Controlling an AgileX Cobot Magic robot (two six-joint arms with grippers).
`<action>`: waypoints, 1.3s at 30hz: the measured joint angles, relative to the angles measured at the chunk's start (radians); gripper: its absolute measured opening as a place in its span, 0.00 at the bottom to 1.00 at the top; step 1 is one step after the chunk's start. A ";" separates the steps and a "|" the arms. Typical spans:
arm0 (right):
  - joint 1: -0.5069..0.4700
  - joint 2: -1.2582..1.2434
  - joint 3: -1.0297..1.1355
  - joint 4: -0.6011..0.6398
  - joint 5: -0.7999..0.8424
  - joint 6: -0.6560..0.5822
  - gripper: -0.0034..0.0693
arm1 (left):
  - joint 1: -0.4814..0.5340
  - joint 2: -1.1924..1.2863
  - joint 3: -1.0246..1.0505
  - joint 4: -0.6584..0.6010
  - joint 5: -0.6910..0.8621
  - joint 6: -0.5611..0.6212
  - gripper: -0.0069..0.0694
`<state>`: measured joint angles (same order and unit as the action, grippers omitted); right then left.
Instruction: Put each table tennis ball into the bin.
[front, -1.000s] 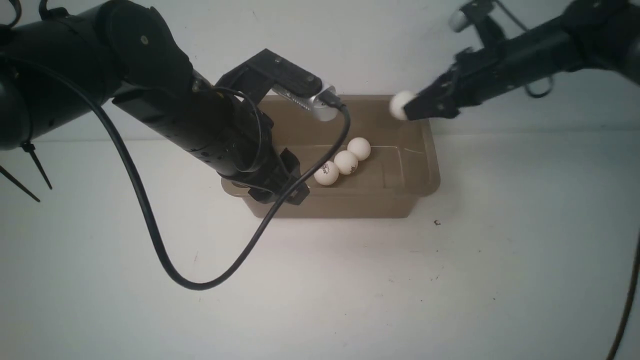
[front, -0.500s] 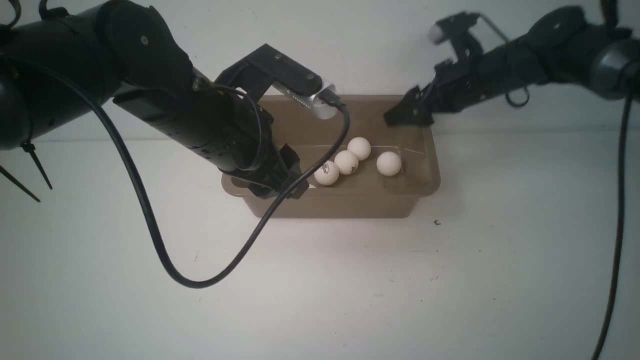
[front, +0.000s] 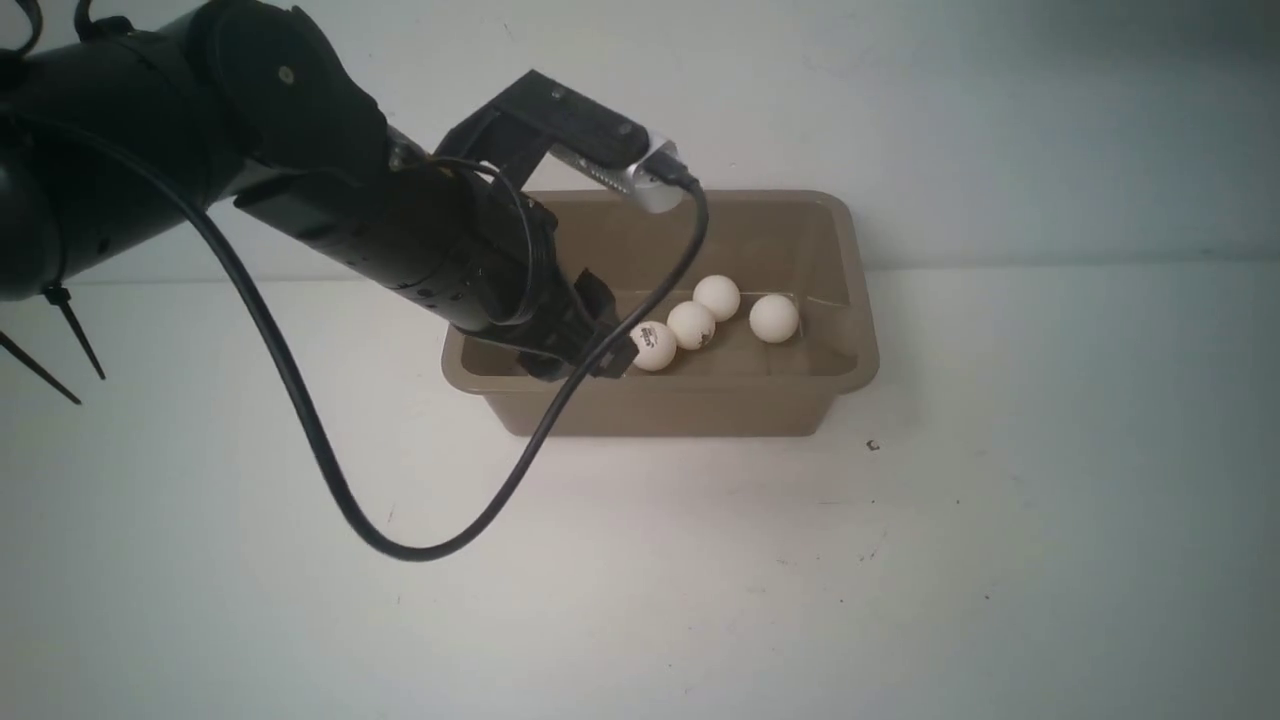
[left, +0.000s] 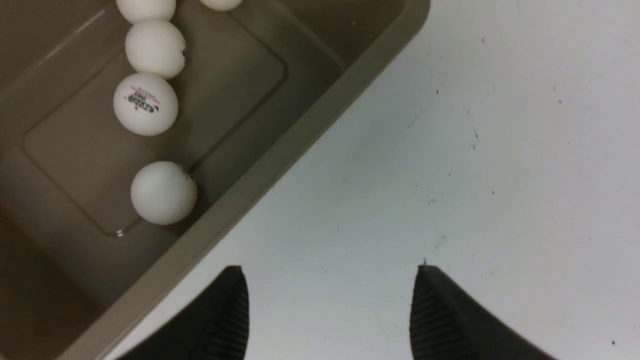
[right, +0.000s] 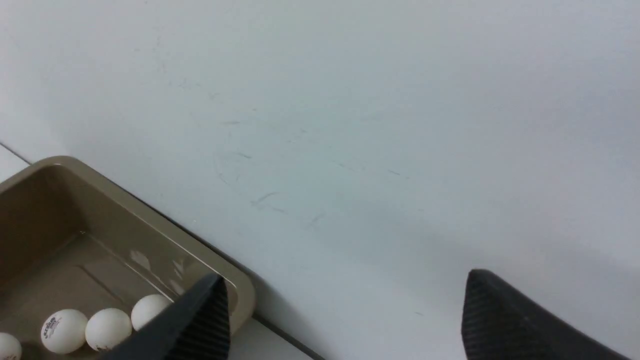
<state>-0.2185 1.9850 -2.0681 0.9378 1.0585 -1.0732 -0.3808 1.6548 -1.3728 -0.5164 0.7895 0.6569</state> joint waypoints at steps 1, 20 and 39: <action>-0.011 -0.003 0.001 0.009 0.010 -0.005 0.82 | 0.000 0.000 0.000 -0.004 -0.007 0.001 0.61; -0.120 -0.420 0.001 0.255 0.001 -0.047 0.82 | 0.000 0.000 0.000 -0.031 -0.036 0.041 0.61; -0.122 -0.775 -0.012 -0.449 0.063 0.591 0.82 | 0.000 0.000 0.000 -0.112 -0.042 0.114 0.61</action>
<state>-0.3400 1.2100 -2.0800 0.4890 1.1218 -0.4820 -0.3808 1.6548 -1.3728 -0.6284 0.7477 0.7713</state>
